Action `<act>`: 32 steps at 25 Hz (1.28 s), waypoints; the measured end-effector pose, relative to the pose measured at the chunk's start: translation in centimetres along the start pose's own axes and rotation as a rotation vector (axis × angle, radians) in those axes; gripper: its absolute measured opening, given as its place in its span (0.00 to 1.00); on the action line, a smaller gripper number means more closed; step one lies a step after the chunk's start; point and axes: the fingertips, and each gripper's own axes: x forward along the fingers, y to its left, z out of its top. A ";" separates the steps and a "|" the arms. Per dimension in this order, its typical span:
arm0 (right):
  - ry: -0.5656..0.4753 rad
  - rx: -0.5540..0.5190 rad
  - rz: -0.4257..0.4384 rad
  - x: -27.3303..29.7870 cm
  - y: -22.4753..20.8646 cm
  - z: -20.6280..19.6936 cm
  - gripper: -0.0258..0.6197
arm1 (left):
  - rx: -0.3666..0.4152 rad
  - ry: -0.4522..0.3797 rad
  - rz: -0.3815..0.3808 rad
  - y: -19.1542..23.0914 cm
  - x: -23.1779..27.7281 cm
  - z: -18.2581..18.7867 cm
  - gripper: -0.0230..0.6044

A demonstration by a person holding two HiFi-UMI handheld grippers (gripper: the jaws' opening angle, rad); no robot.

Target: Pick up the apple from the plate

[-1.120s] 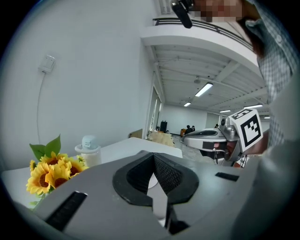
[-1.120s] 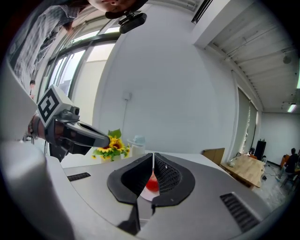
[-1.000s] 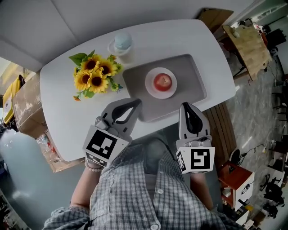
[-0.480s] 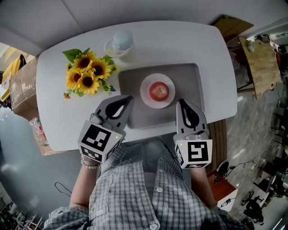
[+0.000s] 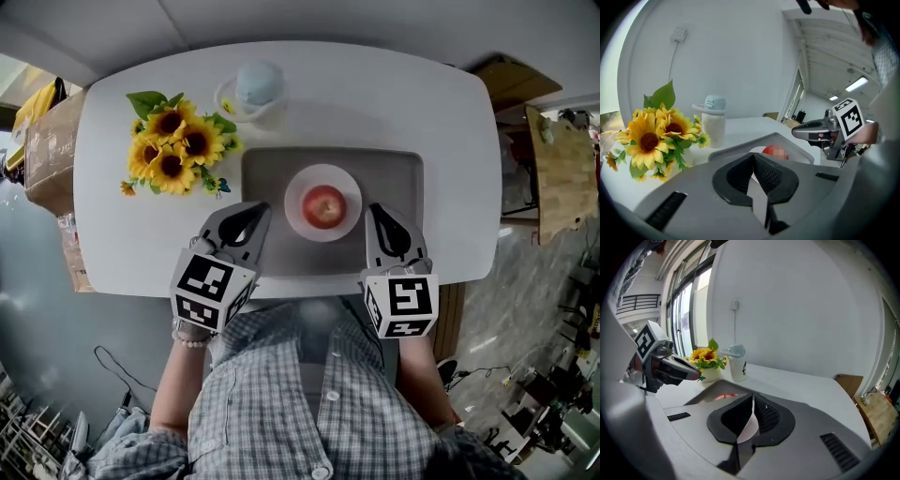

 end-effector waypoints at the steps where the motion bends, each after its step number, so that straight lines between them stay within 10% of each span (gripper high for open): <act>1: 0.017 0.008 0.010 0.5 -0.3 -0.4 0.08 | -0.013 0.010 0.007 0.0 0.4 -0.2 0.05; 32: 0.408 0.218 0.337 7.0 -0.4 -9.4 0.23 | -0.417 0.381 -0.010 -1.3 6.5 -8.8 0.18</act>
